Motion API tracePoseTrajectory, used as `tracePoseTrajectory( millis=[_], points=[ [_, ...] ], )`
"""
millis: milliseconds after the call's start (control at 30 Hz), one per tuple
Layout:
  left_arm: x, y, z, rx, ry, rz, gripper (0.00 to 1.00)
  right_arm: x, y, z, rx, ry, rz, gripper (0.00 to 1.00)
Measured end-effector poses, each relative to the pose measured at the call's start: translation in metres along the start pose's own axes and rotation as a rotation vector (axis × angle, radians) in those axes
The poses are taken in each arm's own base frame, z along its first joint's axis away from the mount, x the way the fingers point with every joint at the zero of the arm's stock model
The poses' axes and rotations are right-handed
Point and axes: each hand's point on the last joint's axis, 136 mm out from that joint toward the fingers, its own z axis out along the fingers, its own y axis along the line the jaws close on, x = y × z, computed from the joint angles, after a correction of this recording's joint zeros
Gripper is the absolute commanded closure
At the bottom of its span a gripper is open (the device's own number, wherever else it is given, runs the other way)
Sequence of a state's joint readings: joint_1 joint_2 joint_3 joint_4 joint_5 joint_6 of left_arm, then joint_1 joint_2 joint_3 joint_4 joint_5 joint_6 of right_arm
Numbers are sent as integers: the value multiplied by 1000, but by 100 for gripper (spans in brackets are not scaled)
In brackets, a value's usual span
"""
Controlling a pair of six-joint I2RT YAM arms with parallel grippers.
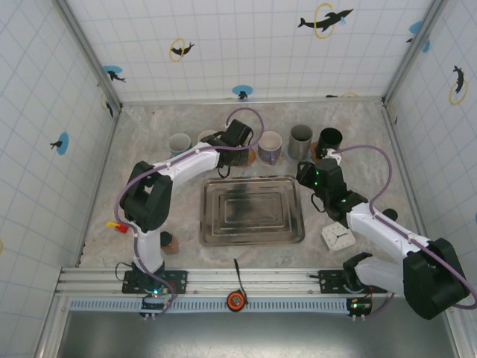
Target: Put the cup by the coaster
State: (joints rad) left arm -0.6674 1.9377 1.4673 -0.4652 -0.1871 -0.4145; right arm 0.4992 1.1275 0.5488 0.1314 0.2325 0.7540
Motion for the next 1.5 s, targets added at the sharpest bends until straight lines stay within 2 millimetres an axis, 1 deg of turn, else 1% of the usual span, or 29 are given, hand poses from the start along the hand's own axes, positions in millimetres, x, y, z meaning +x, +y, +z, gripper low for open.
tracePoseTrajectory(
  millis=[367,1033,1500],
  points=[
    [0,1,1,0,0,-2,100,-1,-1,0,1,-1,2,45],
    [8,1,13,-9,29,4,100,0,-1,1,-2,7,3,45],
    [4,-1,15,0,28,0,100,2,-1,2,-3,14,-3,46]
  ],
)
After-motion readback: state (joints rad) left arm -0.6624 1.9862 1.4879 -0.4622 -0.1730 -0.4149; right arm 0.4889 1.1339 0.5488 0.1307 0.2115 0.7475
